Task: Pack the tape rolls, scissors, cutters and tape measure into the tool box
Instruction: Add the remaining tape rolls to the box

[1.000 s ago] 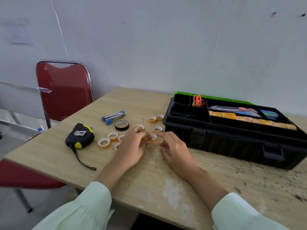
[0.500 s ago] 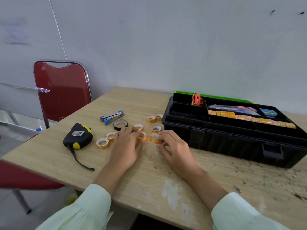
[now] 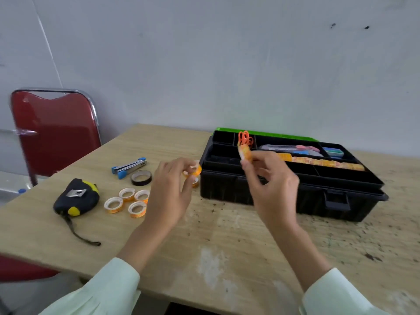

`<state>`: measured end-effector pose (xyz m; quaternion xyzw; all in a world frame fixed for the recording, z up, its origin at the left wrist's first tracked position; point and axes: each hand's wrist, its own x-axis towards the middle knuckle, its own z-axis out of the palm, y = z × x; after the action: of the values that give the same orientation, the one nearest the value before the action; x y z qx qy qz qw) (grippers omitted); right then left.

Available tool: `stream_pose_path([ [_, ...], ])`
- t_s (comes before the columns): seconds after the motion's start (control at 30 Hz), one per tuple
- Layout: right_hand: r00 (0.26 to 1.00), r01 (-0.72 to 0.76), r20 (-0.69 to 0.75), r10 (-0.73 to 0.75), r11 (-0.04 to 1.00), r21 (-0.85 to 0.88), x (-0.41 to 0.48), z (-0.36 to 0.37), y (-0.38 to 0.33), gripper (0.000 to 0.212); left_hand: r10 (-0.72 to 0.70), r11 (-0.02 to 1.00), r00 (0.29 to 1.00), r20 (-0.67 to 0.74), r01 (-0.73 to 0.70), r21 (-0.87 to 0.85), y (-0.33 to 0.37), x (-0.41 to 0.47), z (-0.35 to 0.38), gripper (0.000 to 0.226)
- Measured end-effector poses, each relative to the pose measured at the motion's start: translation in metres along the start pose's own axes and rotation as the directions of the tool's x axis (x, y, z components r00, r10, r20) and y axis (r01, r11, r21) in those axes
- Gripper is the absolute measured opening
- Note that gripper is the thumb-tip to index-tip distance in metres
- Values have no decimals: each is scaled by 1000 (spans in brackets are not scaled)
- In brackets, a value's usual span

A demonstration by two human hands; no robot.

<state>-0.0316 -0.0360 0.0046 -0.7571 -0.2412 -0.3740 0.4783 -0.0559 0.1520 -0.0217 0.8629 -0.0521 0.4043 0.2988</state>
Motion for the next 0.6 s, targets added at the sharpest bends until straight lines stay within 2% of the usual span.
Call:
stream_pose_path([
  [0.07, 992, -113, -55, 112, 993, -21, 13, -22, 8, 15, 68, 994, 996, -53, -72, -88, 26, 9, 7, 26],
  [0.17, 964, -258, -85, 250, 962, -92, 30, -56, 25, 22, 126, 969, 990, -60, -136, -207, 59, 19, 22, 27],
  [0.3, 934, -357, -97, 343, 903, -240, 42, -97, 42, 5, 180, 920, 983, -23, -177, -351, 94, 31, 45, 25],
  [0.47, 877, -413, 27, 480, 780, -470, 52, -121, 60, 11, 117, 873, 990, 74, -67, -484, 131, 48, 73, 18],
  [0.6, 834, -422, 80, 546, 724, -545, 58, -124, 63, 8, 75, 879, 982, 172, 16, -477, 147, 58, 92, 24],
])
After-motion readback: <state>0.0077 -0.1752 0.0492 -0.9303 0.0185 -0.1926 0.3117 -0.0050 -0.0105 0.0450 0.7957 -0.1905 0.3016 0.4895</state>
